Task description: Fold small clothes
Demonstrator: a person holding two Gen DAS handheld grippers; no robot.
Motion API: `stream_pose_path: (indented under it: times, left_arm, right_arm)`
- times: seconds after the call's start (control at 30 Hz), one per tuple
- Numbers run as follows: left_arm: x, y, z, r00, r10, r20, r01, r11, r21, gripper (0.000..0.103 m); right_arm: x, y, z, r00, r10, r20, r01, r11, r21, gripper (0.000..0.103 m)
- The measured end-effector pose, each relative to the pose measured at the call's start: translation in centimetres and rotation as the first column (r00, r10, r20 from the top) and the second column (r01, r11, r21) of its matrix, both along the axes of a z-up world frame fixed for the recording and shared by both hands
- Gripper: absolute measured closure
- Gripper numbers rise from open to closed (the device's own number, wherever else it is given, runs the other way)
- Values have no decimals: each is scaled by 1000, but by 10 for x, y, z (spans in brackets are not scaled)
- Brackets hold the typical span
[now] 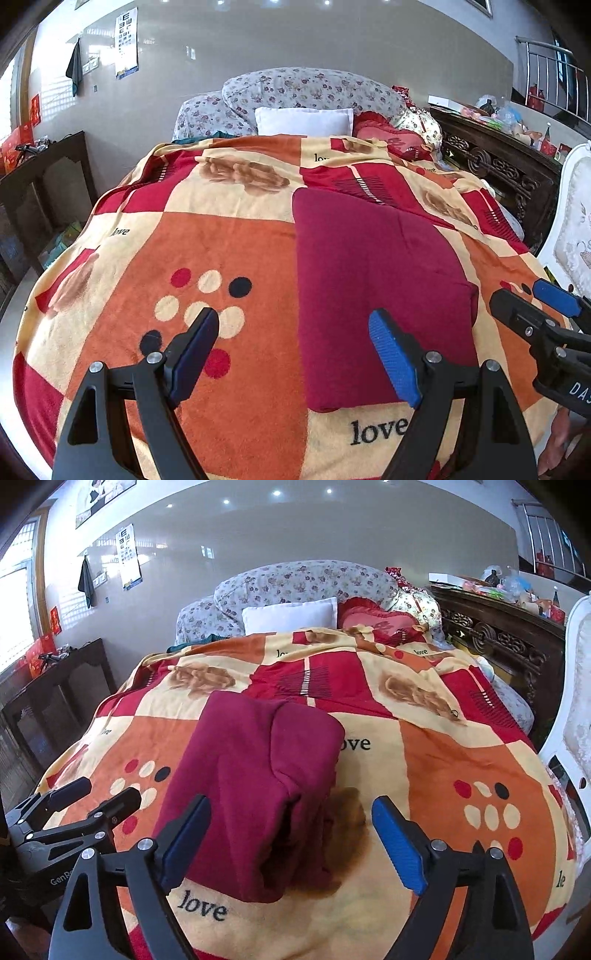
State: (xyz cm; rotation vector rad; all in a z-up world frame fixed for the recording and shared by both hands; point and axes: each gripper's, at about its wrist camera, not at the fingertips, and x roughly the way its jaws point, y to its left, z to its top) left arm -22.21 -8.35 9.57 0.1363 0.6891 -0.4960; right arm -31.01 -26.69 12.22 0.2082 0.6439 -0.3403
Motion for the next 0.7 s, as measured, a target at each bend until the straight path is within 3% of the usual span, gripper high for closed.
stream_pose_path:
  times: [0.7]
  left_arm:
    - [1,-3,-3,1000,-4,-5,4,1000,3,20]
  right_arm:
    - [5,-1,-4,1000,10,-14,-10,1000,21,9]
